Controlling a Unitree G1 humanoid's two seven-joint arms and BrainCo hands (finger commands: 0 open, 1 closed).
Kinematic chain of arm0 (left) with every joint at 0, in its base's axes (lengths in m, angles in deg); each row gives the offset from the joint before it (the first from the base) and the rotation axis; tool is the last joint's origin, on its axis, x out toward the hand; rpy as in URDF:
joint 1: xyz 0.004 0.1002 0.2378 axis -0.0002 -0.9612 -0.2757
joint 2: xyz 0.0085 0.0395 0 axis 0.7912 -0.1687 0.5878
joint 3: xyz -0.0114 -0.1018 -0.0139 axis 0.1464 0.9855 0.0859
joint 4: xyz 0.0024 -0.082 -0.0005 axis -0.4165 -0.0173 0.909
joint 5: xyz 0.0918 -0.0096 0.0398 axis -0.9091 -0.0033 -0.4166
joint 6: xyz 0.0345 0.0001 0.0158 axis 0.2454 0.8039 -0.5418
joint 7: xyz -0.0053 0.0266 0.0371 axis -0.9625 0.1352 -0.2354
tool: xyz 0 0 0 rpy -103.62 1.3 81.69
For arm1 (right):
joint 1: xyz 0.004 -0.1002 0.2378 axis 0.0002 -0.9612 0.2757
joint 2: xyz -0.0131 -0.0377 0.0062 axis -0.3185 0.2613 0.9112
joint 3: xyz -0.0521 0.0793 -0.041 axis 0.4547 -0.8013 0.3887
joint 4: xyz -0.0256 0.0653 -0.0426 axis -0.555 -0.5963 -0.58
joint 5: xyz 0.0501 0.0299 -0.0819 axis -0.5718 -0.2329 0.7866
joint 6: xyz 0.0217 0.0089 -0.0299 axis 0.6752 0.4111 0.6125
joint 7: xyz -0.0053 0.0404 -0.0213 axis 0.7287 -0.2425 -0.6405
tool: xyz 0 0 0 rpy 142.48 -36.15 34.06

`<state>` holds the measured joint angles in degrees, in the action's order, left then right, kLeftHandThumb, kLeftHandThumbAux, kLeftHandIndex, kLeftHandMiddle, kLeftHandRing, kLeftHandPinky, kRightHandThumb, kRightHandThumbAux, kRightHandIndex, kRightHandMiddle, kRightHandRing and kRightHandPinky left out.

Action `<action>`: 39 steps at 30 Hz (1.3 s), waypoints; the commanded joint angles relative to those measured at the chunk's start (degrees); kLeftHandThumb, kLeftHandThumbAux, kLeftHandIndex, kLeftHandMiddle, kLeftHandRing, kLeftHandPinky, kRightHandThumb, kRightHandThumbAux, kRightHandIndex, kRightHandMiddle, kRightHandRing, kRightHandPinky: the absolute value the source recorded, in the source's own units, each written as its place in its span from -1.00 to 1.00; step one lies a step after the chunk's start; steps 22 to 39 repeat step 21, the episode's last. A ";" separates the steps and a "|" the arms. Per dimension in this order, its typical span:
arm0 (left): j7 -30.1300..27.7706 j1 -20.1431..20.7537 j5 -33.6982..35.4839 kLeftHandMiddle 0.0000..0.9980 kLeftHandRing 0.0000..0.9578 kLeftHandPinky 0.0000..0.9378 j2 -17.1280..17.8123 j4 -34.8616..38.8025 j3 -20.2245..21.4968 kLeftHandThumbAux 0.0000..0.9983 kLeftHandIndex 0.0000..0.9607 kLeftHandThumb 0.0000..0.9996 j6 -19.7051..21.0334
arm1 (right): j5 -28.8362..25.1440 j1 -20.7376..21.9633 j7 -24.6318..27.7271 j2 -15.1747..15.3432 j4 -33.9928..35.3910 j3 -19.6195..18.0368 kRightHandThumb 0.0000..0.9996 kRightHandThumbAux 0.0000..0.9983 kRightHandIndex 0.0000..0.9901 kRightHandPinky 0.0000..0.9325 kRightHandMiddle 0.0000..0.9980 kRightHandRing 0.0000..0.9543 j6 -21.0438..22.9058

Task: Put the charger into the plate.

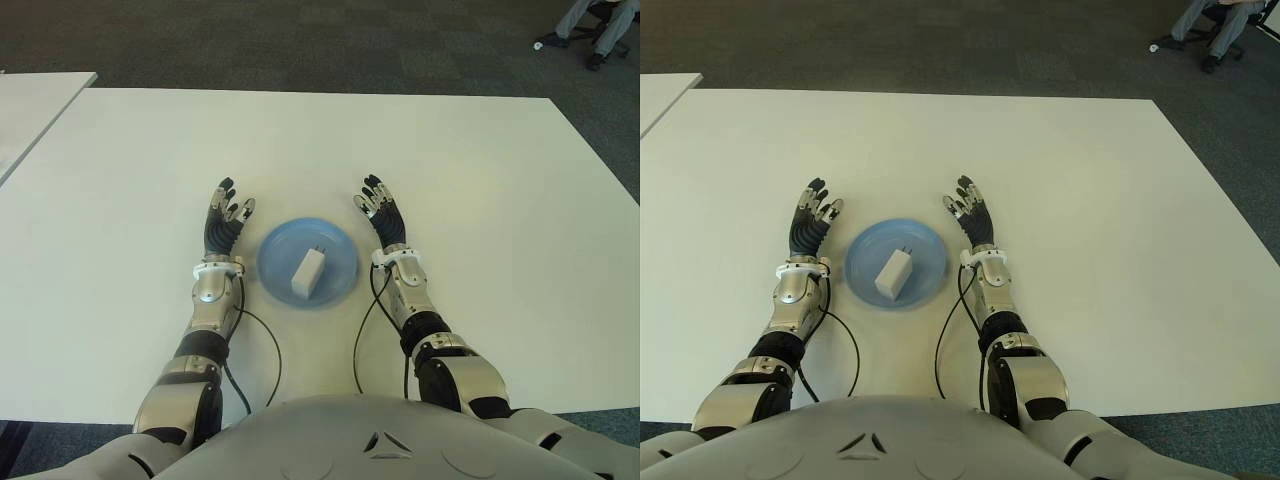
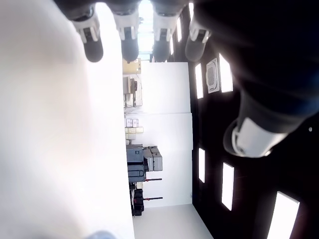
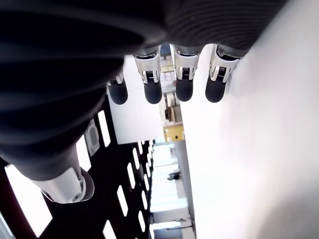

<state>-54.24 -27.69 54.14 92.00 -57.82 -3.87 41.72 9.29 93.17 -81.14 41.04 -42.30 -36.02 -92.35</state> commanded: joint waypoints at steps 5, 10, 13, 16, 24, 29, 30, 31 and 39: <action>-0.70 -3.81 0.06 -0.99 -1.00 -0.98 -0.53 -2.43 -0.20 0.26 -1.00 -1.00 3.34 | 0.32 -2.93 -1.13 0.02 -0.91 -0.13 -1.00 0.29 -1.00 -1.00 -1.00 -1.00 -0.56; -1.80 -3.72 0.49 -0.97 -0.99 -0.95 -0.38 -2.58 -0.15 0.25 -1.00 -1.00 3.52 | 0.56 -3.31 -1.47 0.04 -0.60 0.07 -1.00 0.30 -1.00 -1.00 -1.00 -1.00 -1.04; -2.17 -3.66 0.51 -0.97 -0.98 -0.94 -0.34 -2.66 -0.12 0.26 -1.00 -1.00 3.68 | 0.53 -3.47 -1.55 0.02 -0.43 0.10 -1.00 0.30 -1.00 -1.00 -1.00 -1.00 -0.99; -2.35 -3.52 0.41 -0.96 -0.97 -0.94 -0.21 -2.92 -0.15 0.26 -1.00 -1.00 3.96 | 0.64 -3.41 -1.86 -0.05 -0.57 0.16 -1.00 0.30 -1.00 -1.00 -1.00 -1.00 -0.76; -2.61 -3.38 0.28 -0.95 -0.96 -0.92 -0.07 -3.29 -0.20 0.27 -0.99 -0.99 4.21 | 0.98 -3.32 -2.27 -0.12 -0.99 0.35 -1.00 0.28 -1.00 -1.00 -1.00 -1.00 -0.73; -2.61 -3.38 0.28 -0.95 -0.96 -0.92 -0.07 -3.29 -0.20 0.27 -0.99 -0.99 4.21 | 0.98 -3.32 -2.27 -0.12 -0.99 0.35 -1.00 0.28 -1.00 -1.00 -1.00 -1.00 -0.73; -2.61 -3.38 0.28 -0.95 -0.96 -0.92 -0.07 -3.29 -0.20 0.27 -0.99 -0.99 4.21 | 0.98 -3.32 -2.27 -0.12 -0.99 0.35 -1.00 0.28 -1.00 -1.00 -1.00 -1.00 -0.73; -2.61 -3.38 0.28 -0.95 -0.96 -0.92 -0.07 -3.29 -0.20 0.27 -0.99 -0.99 4.21 | 0.98 -3.32 -2.27 -0.12 -0.99 0.35 -1.00 0.28 -1.00 -1.00 -1.00 -1.00 -0.73; -2.61 -3.38 0.28 -0.95 -0.96 -0.92 -0.07 -3.29 -0.20 0.27 -0.99 -0.99 4.21 | 0.98 -3.32 -2.27 -0.12 -0.99 0.35 -1.00 0.28 -1.00 -1.00 -1.00 -1.00 -0.73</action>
